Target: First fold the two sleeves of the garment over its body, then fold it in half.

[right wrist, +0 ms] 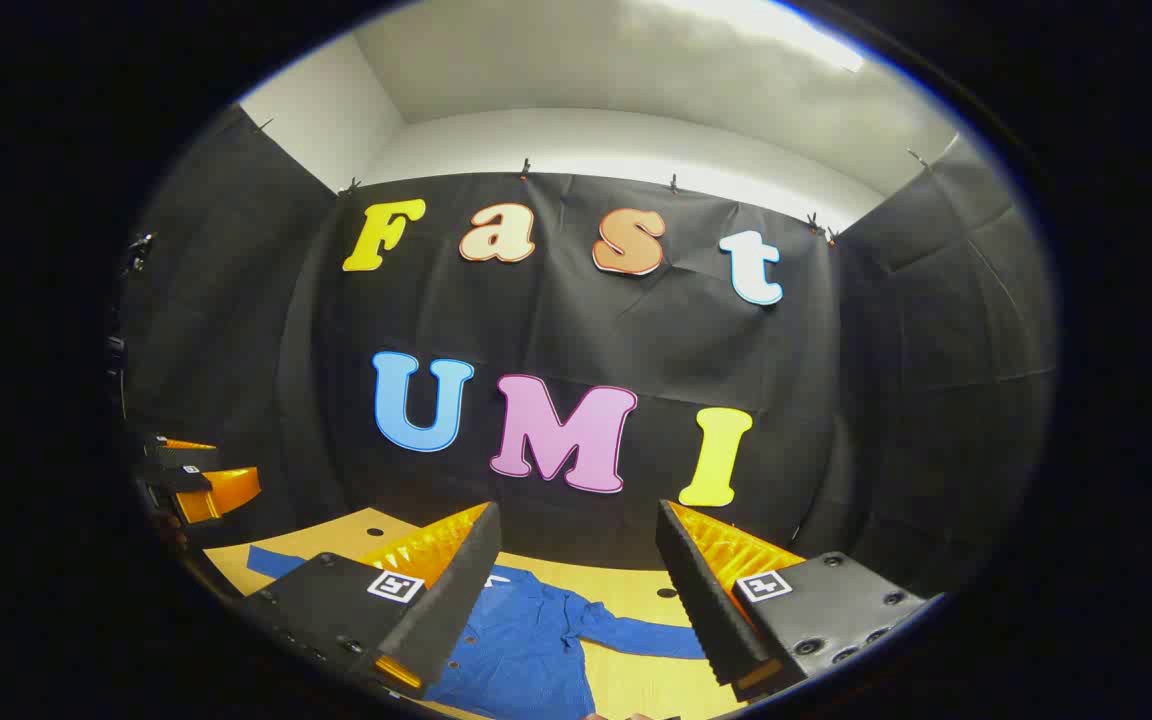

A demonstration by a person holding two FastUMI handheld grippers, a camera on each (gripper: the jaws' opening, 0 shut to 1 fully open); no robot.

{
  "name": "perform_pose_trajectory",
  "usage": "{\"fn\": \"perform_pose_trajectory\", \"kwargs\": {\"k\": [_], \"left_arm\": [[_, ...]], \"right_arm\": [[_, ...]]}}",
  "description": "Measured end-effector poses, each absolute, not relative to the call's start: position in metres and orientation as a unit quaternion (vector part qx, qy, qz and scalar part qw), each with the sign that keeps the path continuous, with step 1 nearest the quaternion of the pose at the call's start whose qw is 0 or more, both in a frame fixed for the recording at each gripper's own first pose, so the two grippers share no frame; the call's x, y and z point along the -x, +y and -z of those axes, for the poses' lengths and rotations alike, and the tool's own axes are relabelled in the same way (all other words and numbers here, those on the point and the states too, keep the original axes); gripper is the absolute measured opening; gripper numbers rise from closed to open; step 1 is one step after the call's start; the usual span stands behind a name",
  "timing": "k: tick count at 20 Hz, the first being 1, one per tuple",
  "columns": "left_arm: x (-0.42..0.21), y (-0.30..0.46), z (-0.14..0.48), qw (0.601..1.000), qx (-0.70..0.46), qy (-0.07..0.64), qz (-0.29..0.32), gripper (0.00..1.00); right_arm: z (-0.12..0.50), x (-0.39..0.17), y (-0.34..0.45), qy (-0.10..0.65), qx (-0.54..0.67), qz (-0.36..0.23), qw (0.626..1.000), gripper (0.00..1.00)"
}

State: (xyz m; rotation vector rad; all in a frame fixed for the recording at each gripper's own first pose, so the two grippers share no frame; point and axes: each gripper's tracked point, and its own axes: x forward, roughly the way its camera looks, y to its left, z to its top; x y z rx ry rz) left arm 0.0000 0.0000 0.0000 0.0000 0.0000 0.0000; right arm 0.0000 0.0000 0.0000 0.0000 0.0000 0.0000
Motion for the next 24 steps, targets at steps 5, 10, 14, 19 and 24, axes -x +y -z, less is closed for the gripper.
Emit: {"fn": "perform_pose_trajectory", "kwargs": {"k": [5, 10, 14, 19, 24], "left_arm": [[-0.005, 0.001, 0.004, 1.0, 0.006, 0.007, 0.001, 0.81], [-0.006, 0.004, -0.002, 1.0, 0.017, -0.002, -0.004, 0.81], [-0.005, 0.004, -0.002, 1.0, 0.017, -0.002, -0.007, 0.81], [-0.003, 0.002, -0.006, 1.0, 0.013, -0.006, -0.006, 0.81], [-0.002, -0.001, -0.005, 1.0, 0.013, -0.006, -0.003, 0.81]], "right_arm": [[0.004, -0.001, -0.002, 0.008, -0.004, 0.005, 1.0, 0.97], [0.001, -0.002, -0.017, 0.001, -0.008, 0.028, 1.0, 0.96], [-0.003, 0.0, -0.024, -0.011, -0.009, 0.041, 0.999, 0.95], [0.002, 0.002, -0.035, -0.004, -0.012, 0.054, 0.998, 0.95], [0.004, 0.006, -0.044, -0.004, -0.009, 0.067, 0.998, 0.97]]}}
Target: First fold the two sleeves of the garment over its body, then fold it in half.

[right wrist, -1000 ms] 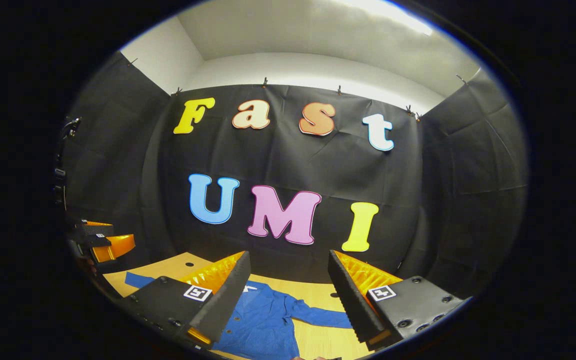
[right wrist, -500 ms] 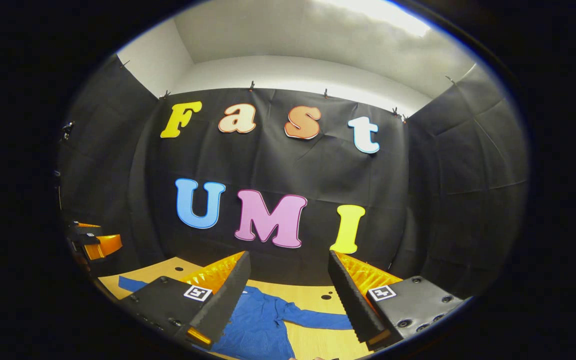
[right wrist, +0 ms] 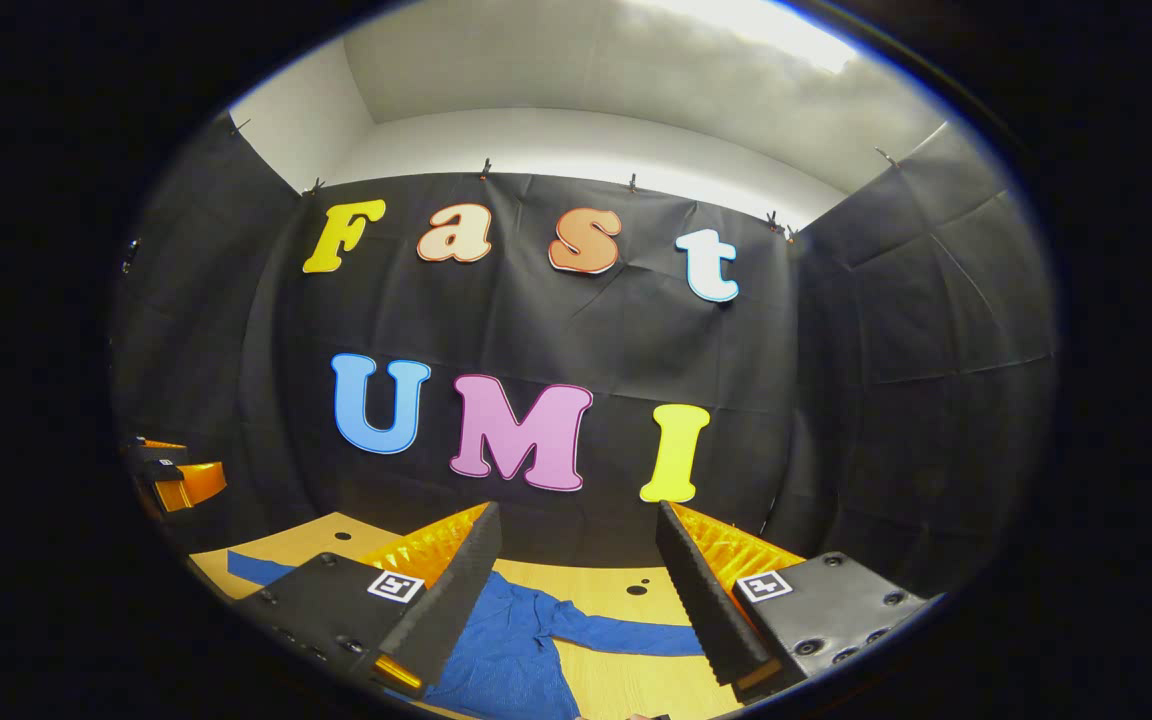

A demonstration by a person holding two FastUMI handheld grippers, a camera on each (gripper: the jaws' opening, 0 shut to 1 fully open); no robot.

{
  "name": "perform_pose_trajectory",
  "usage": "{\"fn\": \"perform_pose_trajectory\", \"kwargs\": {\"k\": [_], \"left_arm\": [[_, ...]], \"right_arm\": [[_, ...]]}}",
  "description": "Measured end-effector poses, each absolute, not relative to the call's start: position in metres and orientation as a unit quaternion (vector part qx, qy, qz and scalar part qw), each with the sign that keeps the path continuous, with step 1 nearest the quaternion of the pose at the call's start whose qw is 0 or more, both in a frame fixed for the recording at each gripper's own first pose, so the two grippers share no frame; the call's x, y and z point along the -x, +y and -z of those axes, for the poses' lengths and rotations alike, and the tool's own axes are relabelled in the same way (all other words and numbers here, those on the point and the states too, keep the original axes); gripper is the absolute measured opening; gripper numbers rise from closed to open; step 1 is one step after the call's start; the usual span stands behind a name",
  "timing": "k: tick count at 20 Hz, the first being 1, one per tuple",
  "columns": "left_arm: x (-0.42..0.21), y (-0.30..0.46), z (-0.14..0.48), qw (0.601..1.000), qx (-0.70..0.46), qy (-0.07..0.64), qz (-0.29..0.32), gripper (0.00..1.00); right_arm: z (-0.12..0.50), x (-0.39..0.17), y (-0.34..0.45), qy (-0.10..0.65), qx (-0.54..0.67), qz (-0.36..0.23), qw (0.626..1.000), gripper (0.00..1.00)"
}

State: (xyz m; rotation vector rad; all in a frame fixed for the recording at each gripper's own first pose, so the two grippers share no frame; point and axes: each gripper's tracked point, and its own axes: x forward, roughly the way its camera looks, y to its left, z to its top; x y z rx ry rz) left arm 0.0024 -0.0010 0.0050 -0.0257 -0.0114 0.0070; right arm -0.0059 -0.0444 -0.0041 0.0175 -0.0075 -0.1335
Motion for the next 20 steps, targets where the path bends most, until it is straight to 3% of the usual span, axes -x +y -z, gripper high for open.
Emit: {"fn": "perform_pose_trajectory", "kwargs": {"k": [20], "left_arm": [[-0.002, -0.001, -0.014, 1.0, 0.011, -0.014, -0.007, 0.81]], "right_arm": [[0.006, 0.004, -0.038, -0.007, -0.009, 0.061, 0.998, 0.97]]}}
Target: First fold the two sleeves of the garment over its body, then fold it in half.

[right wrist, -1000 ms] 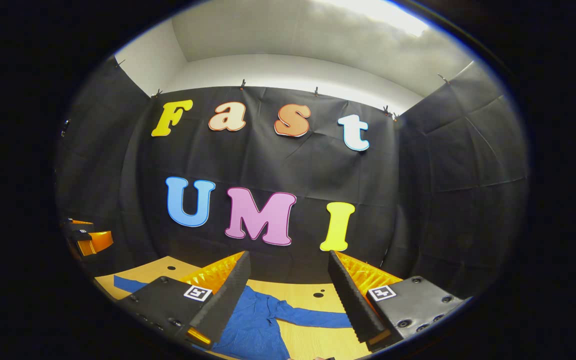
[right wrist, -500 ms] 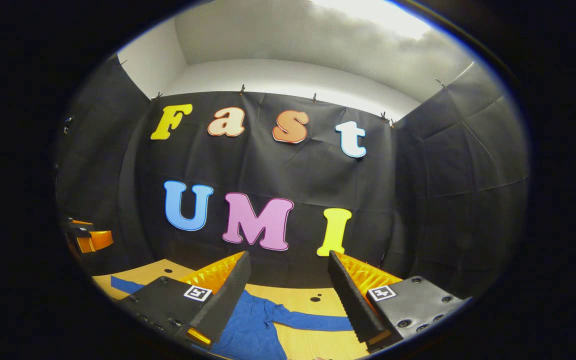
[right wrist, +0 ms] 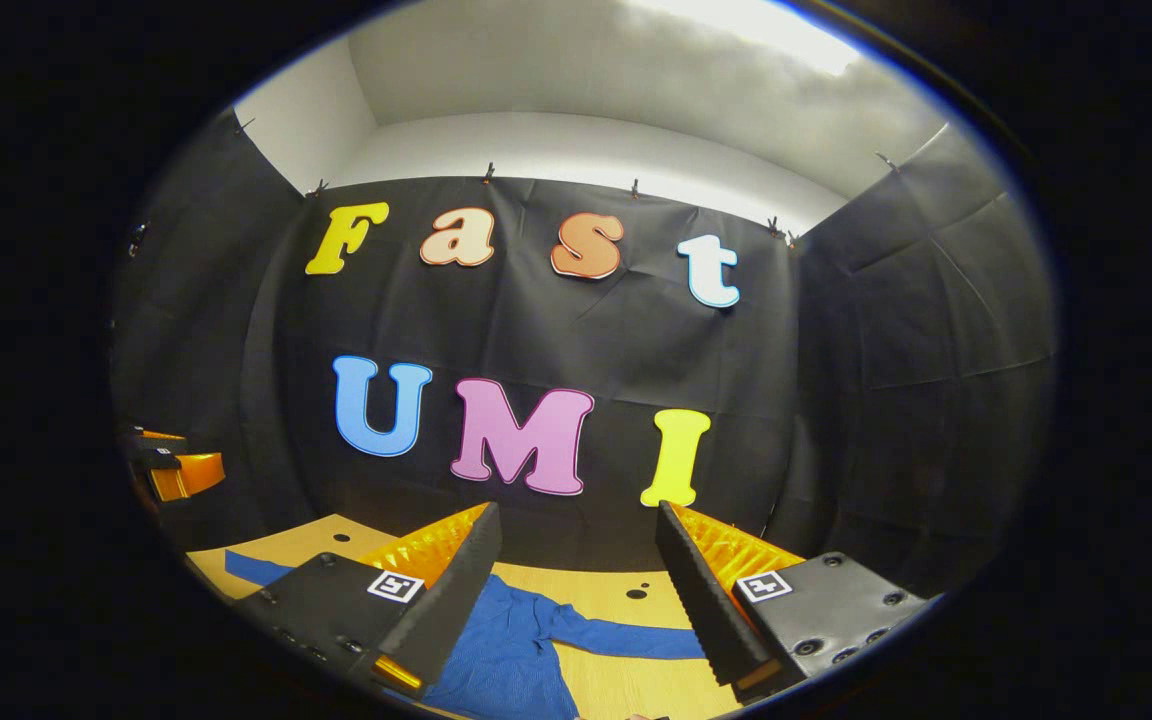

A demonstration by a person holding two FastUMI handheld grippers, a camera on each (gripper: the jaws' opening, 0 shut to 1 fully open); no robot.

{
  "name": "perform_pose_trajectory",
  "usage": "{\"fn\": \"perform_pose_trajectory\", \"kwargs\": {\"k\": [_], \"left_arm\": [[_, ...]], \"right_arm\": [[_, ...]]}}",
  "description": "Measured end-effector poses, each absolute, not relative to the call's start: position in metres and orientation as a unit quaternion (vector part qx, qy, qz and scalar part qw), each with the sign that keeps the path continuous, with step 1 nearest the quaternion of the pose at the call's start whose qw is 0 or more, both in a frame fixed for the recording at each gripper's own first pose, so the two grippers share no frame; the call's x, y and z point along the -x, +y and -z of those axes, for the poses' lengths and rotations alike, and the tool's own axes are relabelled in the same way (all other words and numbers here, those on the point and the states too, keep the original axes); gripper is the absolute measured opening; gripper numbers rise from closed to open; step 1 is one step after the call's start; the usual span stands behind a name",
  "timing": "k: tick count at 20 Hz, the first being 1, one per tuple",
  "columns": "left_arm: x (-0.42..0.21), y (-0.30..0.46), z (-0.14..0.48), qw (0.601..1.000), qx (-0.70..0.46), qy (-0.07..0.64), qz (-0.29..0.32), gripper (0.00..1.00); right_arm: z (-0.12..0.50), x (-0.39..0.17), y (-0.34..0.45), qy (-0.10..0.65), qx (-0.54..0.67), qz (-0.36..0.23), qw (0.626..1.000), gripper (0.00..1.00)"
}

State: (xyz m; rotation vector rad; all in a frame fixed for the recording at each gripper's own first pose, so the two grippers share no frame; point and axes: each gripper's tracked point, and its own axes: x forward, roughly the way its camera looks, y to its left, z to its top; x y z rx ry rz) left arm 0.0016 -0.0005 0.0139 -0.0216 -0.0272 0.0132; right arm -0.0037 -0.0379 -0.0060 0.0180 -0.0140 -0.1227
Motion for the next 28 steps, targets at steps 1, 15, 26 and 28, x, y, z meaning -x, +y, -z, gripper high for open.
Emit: {"fn": "perform_pose_trajectory", "kwargs": {"k": [1, 15, 26, 28], "left_arm": [[-0.001, -0.001, -0.015, 1.0, 0.009, -0.014, -0.007, 0.81], [0.005, -0.013, -0.016, 1.0, -0.002, -0.015, -0.004, 0.81], [0.003, -0.011, -0.014, 1.0, 0.0, -0.015, -0.01, 0.81], [0.003, -0.011, -0.014, 1.0, -0.001, -0.015, -0.01, 0.81]], "right_arm": [[0.007, 0.003, -0.038, -0.005, -0.011, 0.06, 0.998, 0.98], [0.01, 0.01, -0.062, -0.001, -0.016, 0.078, 0.997, 0.95], [0.016, 0.009, -0.067, 0.004, -0.018, 0.083, 0.996, 0.97], [0.016, 0.008, -0.066, 0.005, -0.017, 0.082, 0.996, 0.97]]}}
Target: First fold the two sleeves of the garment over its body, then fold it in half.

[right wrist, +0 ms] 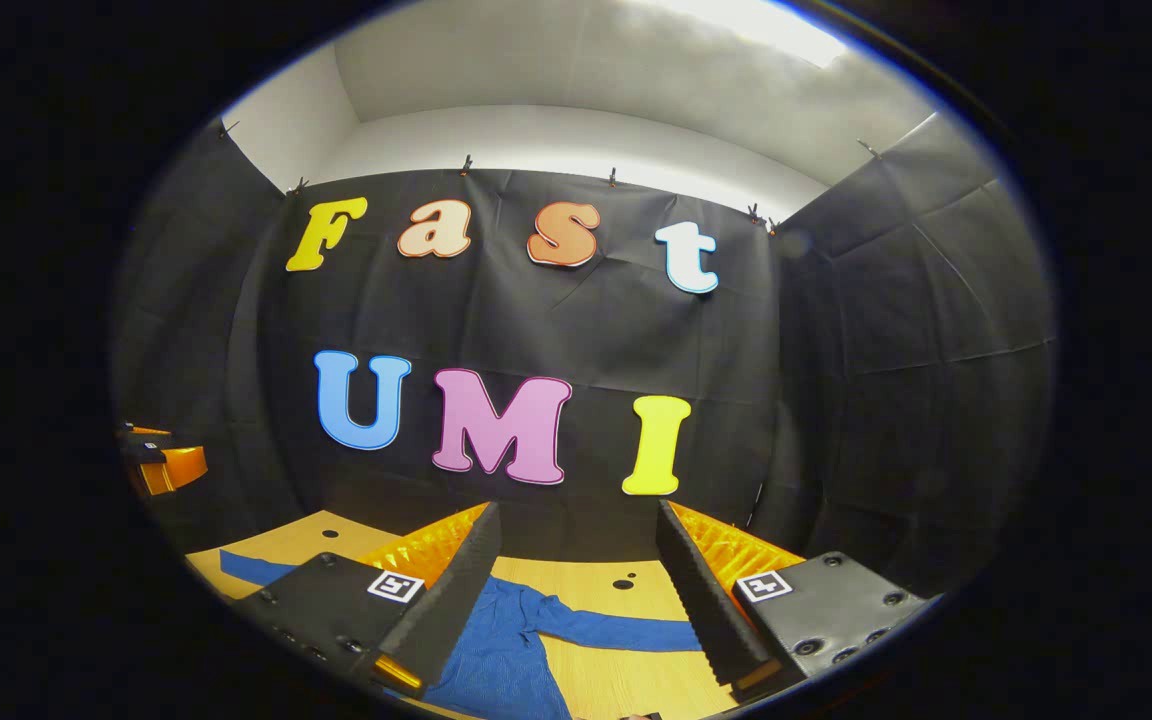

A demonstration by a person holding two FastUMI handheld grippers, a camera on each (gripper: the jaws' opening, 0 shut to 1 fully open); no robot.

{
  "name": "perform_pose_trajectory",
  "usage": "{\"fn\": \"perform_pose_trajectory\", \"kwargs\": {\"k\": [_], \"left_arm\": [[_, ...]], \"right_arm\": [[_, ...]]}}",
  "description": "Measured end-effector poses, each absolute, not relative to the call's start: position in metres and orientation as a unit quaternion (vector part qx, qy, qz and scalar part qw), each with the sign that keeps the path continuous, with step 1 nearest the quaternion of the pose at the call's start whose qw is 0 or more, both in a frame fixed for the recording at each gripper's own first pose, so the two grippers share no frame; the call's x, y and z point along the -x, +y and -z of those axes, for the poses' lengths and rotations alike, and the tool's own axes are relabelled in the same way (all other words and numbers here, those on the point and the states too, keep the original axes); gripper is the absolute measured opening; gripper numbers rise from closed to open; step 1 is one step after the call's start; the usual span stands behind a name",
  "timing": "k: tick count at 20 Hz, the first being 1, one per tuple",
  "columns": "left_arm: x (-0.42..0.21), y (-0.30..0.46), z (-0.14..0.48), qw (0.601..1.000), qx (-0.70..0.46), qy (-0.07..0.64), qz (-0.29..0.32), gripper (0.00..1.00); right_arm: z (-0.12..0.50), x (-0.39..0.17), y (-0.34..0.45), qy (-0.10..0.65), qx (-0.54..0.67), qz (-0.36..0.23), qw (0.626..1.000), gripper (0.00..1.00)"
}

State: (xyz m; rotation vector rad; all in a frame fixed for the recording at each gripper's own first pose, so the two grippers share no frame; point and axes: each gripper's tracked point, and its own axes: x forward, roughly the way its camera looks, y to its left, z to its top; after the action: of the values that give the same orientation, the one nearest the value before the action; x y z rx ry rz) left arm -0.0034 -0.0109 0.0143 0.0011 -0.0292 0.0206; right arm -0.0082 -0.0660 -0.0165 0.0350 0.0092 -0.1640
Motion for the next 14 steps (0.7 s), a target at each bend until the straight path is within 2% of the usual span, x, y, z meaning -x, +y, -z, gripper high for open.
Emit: {"fn": "perform_pose_trajectory", "kwargs": {"k": [2, 7, 14], "left_arm": [[0.001, -0.012, -0.015, 1.0, -0.001, -0.015, -0.009, 0.81], [-0.003, -0.014, -0.011, 1.0, 0.001, -0.012, -0.007, 0.81], [-0.036, -0.031, 0.01, 1.0, 0.023, 0.005, -0.004, 0.81]], "right_arm": [[0.017, 0.007, -0.066, 0.003, -0.015, 0.081, 0.997, 0.95], [0.051, -0.01, -0.073, 0.026, -0.026, 0.071, 0.997, 0.98], [0.17, -0.059, -0.136, 0.146, -0.062, 0.077, 0.984, 0.96]]}}
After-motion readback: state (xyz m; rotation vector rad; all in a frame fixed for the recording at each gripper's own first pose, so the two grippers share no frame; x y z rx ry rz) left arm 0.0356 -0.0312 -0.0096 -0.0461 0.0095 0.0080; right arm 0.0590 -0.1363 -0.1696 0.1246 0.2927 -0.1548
